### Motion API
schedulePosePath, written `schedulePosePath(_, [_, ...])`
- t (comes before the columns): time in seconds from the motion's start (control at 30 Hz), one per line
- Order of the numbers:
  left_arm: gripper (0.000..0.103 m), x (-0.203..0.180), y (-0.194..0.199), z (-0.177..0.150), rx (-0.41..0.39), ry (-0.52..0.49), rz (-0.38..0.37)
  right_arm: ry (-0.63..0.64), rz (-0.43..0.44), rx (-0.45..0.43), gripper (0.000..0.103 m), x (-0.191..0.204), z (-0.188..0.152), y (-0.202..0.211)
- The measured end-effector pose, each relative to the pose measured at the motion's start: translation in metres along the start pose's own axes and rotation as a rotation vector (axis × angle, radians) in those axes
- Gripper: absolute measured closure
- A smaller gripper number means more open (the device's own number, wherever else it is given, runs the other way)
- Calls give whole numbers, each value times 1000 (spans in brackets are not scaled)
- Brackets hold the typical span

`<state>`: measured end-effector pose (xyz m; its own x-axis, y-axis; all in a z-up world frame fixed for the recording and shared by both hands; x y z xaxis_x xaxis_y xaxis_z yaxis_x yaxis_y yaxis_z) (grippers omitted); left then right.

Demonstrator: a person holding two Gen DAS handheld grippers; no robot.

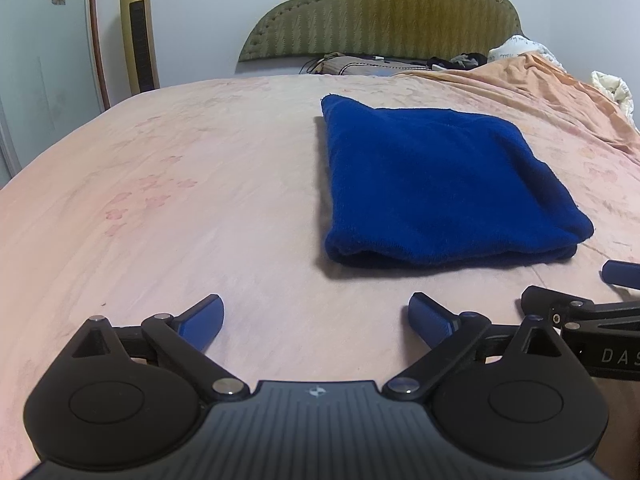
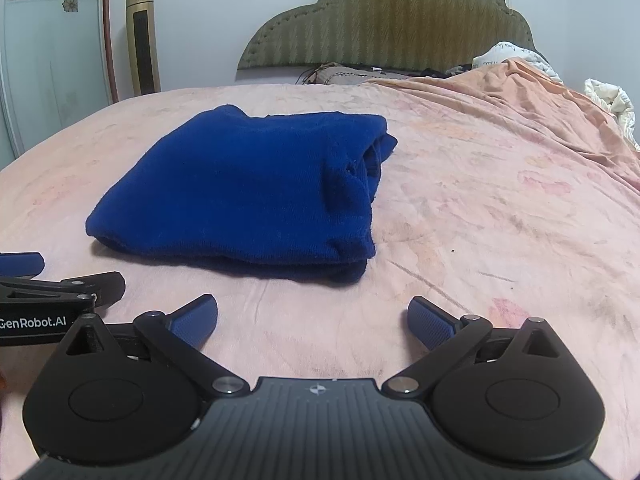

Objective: Fold small clothes

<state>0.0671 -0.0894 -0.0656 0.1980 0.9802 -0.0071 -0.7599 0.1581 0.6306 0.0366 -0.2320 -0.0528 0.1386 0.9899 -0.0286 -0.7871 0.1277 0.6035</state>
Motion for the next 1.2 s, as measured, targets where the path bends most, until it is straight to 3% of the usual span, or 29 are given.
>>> schedulePosePath(1.2, [0,5,-1,-3,5,8,19,16,18,30,0,-4,-5,-1])
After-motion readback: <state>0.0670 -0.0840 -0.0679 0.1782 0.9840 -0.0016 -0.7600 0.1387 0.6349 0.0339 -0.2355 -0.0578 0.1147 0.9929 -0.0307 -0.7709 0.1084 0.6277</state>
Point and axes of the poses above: each gripper's, at about its wrist camera, not at the fingertips, and y roughly against the way its jaws point, x to its left, z to its top, the point moved 3 cm from there along -y, roughly the way its jaws point, and after that the axes turned 2 degrees about -z, right-handed, at the moved point
